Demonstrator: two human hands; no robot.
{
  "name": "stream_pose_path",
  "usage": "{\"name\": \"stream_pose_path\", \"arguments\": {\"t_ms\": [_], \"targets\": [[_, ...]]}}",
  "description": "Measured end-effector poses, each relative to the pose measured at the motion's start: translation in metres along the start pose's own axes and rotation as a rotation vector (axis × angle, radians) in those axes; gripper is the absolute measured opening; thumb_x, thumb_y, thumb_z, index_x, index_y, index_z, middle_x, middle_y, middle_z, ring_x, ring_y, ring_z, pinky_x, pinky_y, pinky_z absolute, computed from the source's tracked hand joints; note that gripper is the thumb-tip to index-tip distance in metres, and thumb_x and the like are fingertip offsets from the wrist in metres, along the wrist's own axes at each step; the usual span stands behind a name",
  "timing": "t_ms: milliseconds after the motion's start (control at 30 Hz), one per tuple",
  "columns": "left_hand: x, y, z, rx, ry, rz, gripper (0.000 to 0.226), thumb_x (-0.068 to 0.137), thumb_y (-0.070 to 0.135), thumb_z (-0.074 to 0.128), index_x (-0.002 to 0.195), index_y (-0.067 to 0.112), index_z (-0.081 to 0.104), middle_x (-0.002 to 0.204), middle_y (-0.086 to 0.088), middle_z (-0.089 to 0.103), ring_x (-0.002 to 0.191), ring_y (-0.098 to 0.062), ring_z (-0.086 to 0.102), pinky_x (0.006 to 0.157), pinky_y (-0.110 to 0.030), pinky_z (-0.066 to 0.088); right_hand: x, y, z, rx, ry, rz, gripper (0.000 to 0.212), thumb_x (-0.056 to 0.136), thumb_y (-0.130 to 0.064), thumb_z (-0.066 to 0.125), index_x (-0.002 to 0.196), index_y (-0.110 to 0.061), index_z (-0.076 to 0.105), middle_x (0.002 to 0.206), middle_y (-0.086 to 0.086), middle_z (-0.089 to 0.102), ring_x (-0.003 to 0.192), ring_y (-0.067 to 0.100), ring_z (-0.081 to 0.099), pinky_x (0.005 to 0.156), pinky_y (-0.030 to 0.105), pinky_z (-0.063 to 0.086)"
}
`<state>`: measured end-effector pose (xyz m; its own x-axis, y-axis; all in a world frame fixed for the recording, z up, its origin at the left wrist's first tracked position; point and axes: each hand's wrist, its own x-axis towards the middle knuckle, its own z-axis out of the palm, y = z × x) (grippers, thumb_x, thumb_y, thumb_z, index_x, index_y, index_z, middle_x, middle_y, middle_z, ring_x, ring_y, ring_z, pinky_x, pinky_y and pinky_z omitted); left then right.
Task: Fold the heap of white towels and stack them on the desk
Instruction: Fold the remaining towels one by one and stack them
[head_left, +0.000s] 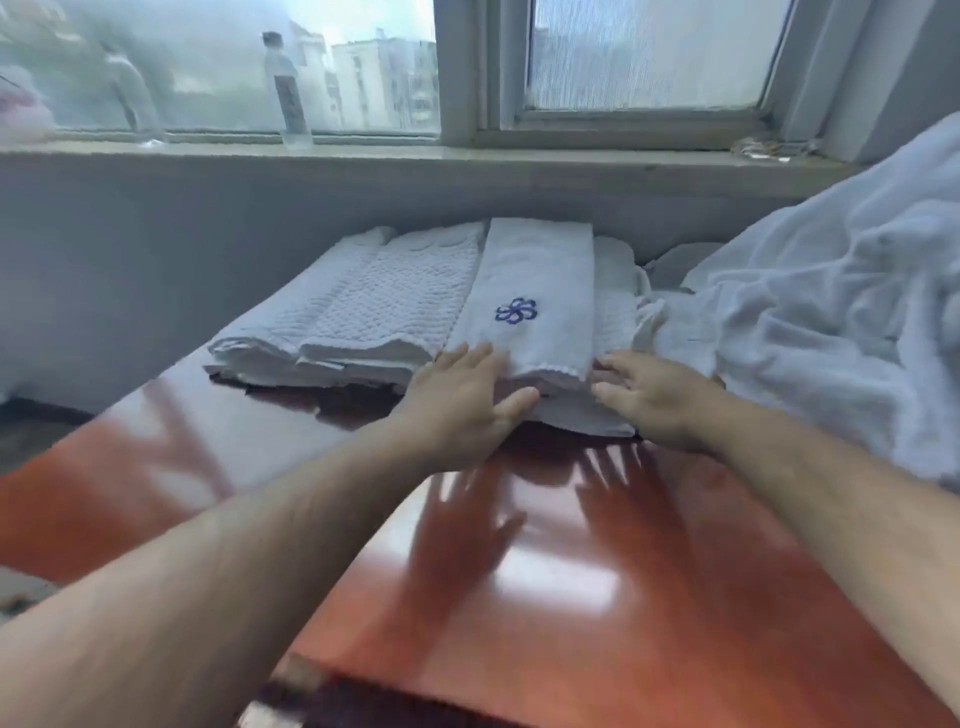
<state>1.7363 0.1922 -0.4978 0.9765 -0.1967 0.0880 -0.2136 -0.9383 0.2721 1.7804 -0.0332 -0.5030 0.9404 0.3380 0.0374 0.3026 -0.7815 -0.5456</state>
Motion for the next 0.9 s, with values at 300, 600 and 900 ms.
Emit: {"name": "stream_pose_path", "arguments": {"t_ms": [300,600,900], "targets": [[-0.006,0.099,0.022,-0.424,0.173,0.166,0.041,0.098,0.034,0.055,0.137,0.023,0.056,0.134,0.007,0.058,0.131,-0.018,0.045,0.109,-0.027,0.033,-0.103,0.035,-0.057,-0.001,0.527,0.158,0.017,0.089,-0.022,0.062,0.101,-0.027,0.074,0.104,-0.009,0.068,0.100,0.009,0.057,0.074,0.011,0.035],[0.049,0.189,0.083,-0.939,0.221,0.217,0.020,0.094,0.025,0.061,0.111,0.034,0.069,0.095,0.017,0.066,0.087,-0.004,0.064,0.083,-0.030,0.052,-0.135,0.110,-0.068,0.009,1.312,0.337,0.037,0.088,-0.015,0.069,0.124,-0.008,0.062,0.126,0.010,0.056,0.124,0.027,0.048,0.105,0.033,0.037],[0.102,0.206,0.143,-1.117,0.161,0.310,0.031,0.094,0.035,0.064,0.123,0.047,0.061,0.108,0.025,0.064,0.097,0.003,0.061,0.074,-0.004,0.044,-0.103,0.169,-0.077,0.161,1.438,0.412,0.036,0.094,-0.037,0.068,0.124,-0.018,0.063,0.109,-0.008,0.059,0.093,0.003,0.059,0.076,0.001,0.040]]}}
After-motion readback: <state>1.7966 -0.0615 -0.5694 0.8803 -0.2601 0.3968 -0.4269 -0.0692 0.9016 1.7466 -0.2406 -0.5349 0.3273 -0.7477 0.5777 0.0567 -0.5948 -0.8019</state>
